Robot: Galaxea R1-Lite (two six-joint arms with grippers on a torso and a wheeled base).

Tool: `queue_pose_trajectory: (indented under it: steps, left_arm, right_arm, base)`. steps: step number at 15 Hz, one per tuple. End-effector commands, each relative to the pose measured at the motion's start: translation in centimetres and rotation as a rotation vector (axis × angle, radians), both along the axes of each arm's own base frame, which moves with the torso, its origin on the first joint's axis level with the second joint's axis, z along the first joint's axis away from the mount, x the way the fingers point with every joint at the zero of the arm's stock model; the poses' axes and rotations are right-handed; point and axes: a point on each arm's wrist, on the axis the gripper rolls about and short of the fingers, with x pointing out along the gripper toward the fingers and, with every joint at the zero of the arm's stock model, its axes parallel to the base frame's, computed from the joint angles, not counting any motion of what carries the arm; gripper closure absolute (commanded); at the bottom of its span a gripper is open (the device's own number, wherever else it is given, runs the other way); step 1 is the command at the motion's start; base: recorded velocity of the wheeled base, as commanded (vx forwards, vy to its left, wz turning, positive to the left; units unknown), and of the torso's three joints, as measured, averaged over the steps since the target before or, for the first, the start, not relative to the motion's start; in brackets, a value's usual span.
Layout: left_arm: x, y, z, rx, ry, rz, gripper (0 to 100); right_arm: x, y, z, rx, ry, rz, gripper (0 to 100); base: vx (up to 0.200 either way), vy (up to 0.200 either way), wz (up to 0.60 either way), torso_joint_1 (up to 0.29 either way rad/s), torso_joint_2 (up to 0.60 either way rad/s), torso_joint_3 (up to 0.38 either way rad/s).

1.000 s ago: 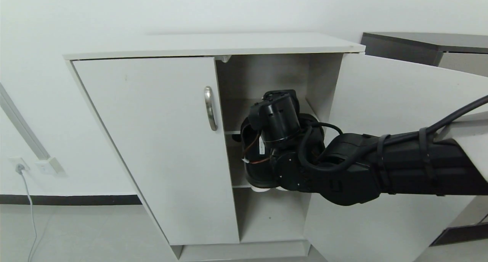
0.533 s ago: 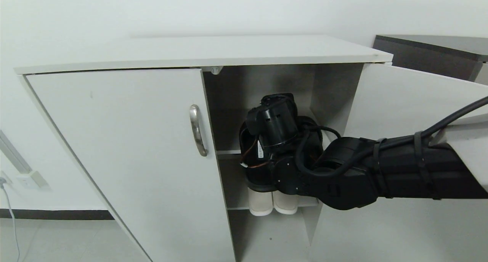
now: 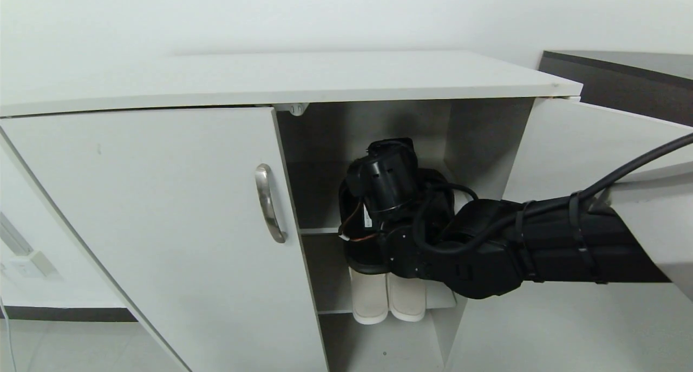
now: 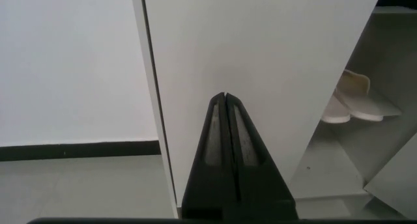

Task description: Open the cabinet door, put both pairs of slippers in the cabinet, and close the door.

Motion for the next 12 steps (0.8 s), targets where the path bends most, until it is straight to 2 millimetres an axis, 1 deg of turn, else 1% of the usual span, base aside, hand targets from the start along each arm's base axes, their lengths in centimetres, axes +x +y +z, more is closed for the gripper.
queue_pose_trajectory:
  steps: [1,2,6,9,12]
  left_arm:
    - [0.0,0.0,0.0,0.000,0.000,0.000,100]
    - [0.0,0.0,0.0,-0.002,0.000,0.001,100]
    - [0.0,0.0,0.0,-0.002,0.002,0.001,100]
    - [0.0,0.0,0.0,-0.002,0.002,0.003,100]
    - [0.0,0.0,0.0,-0.002,0.002,0.003,100]
  right_arm:
    - [0.6,0.2,-0.3,-0.003,0.003,-0.002,100]
    - [1.4,0.4,-0.6,-0.005,0.001,-0.013,100]
    - [3.9,0.5,-0.3,-0.015,-0.019,-0.026,100]
    - [4.9,0.8,0.3,-0.009,-0.024,-0.034,100]
    - [5.3,0.7,2.0,0.008,-0.035,-0.035,100]
  base:
    - [0.000,0.000,0.00,0.000,0.00,0.000]
    - [0.000,0.000,0.00,0.000,0.00,0.000]
    - [0.000,0.000,0.00,0.000,0.00,0.000]
    - [0.000,0.000,0.00,0.000,0.00,0.000]
    - [0.000,0.000,0.00,0.000,0.00,0.000]
